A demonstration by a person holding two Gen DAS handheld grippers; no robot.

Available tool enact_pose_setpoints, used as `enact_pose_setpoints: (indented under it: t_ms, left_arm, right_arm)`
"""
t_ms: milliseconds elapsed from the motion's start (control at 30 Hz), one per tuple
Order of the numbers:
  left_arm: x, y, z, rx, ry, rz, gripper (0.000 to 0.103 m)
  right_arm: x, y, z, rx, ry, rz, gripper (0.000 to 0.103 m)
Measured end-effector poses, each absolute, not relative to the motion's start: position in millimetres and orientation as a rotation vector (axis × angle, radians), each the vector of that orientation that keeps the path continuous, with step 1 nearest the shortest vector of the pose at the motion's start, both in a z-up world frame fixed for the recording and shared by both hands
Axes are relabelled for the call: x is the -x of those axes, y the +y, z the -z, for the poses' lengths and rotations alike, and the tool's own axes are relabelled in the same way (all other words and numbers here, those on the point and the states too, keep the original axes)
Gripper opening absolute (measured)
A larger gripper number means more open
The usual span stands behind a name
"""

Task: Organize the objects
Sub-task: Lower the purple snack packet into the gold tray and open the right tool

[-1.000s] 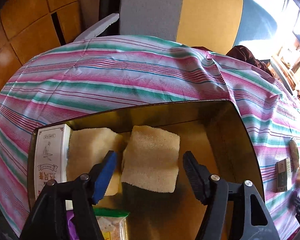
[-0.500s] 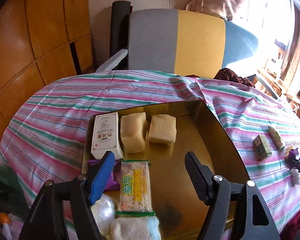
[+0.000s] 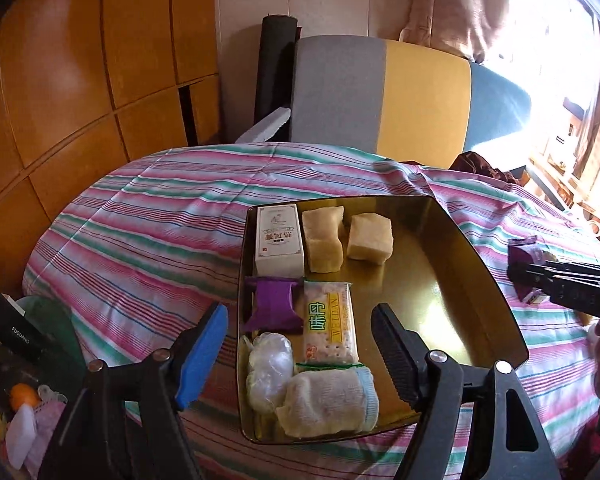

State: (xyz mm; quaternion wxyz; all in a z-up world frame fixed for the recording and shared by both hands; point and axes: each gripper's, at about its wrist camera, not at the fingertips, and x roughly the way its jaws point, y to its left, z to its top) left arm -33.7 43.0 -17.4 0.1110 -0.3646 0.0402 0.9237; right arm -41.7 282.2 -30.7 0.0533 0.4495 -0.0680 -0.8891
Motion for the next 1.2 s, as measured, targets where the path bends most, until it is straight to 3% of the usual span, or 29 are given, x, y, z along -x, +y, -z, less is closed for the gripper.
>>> enact_pose_setpoints:
  t_ms: [800,967,1200]
  left_arm:
    - [43.3,-11.0,50.4,1.213,-0.018,-2.742,0.076]
    - [42.8,-11.8,47.4,1.197,-0.018,-2.757,0.076]
    - [36.1,-8.4,36.7,1.151,-0.006,-2.766,0.077]
  right_arm:
    - [159.2,190.6,105.8,-1.688,-0.334,2.433,0.034]
    - [153.2,187.4,96.5,-1.628,-0.361,2.429,0.04]
    - [120.2,201.0,61.4,-1.485,-0.369,2.508,0.04]
